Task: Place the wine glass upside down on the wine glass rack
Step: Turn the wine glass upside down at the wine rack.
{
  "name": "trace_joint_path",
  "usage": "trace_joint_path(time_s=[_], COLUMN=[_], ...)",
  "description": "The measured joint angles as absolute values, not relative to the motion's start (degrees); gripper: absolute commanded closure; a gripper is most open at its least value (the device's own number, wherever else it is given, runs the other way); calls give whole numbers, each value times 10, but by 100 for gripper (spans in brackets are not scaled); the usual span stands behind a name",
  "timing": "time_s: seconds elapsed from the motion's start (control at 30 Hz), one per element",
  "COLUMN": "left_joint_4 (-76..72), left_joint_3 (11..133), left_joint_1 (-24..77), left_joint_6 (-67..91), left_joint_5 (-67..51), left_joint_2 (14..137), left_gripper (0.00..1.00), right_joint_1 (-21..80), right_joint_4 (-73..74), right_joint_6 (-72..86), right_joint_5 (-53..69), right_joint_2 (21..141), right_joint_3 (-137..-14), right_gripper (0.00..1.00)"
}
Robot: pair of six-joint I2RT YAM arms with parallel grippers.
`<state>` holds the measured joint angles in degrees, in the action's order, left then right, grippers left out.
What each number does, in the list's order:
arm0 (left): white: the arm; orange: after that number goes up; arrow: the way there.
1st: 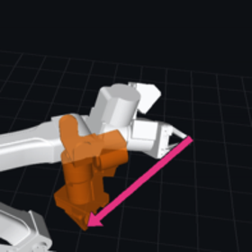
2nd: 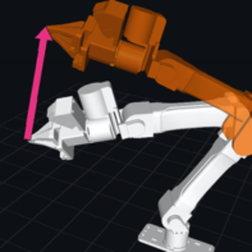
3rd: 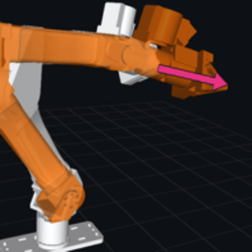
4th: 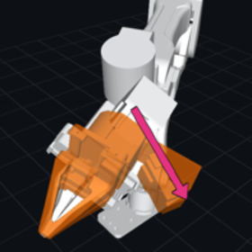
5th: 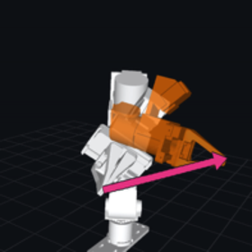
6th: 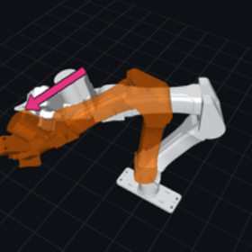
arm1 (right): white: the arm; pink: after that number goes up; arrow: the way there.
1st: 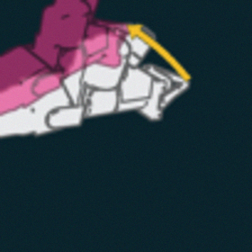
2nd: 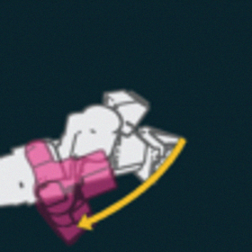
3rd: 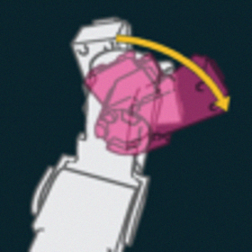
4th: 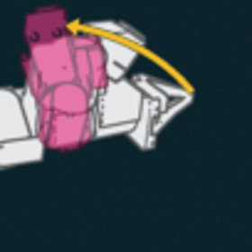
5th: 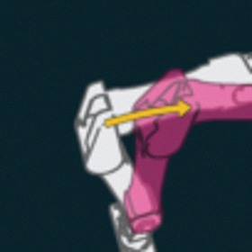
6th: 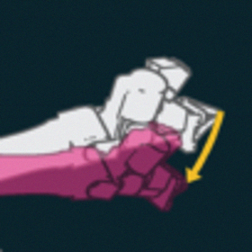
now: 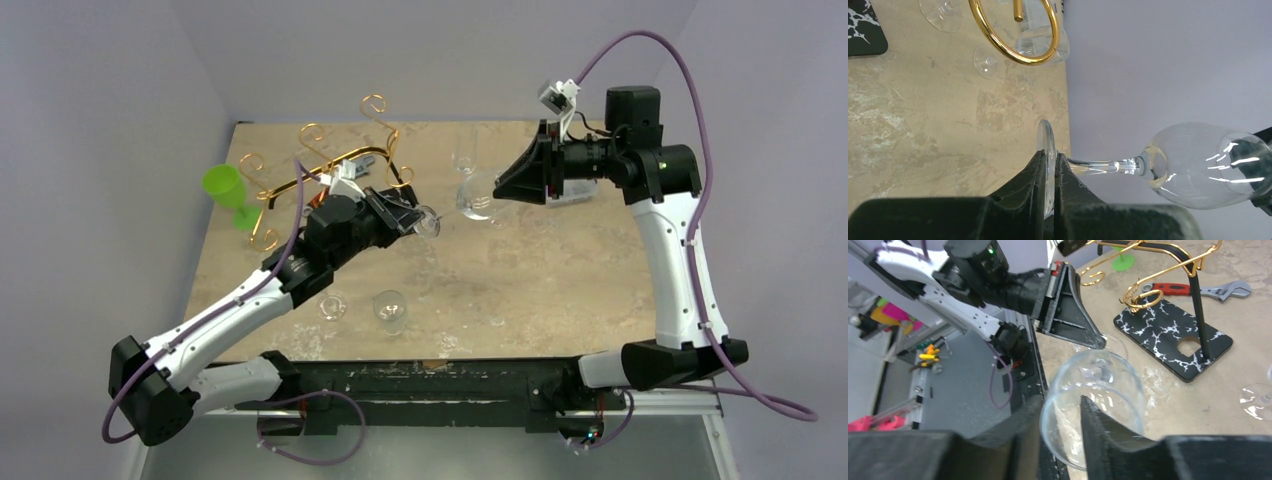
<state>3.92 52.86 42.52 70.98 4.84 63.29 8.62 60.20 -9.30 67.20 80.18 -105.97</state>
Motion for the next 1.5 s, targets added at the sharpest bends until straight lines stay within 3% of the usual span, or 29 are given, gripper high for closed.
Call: trace_joint_path(time_s=[0.23,0.43,0.83,1.5], left_joint_4=[75,135,231,314], left_joint_3=[517,517,550,653], left_joint_1=[425,422,420,422], left_joint_6=[657,597,470,264], left_joint_5=[59,80,98,75], left_joint_2=[594,561,531,594], left_gripper=[100,100,100,100], right_joint_1=[87,87,65,29], right_joint_4=[611,629,639,624], right_joint_6=[-140,-190,-247,-252], right_joint_5=[668,653,625,641], right_joint_2=[771,748,698,689], right_joint_3=[-1010,-990,-930,-864], right_gripper=[32,21,19,19])
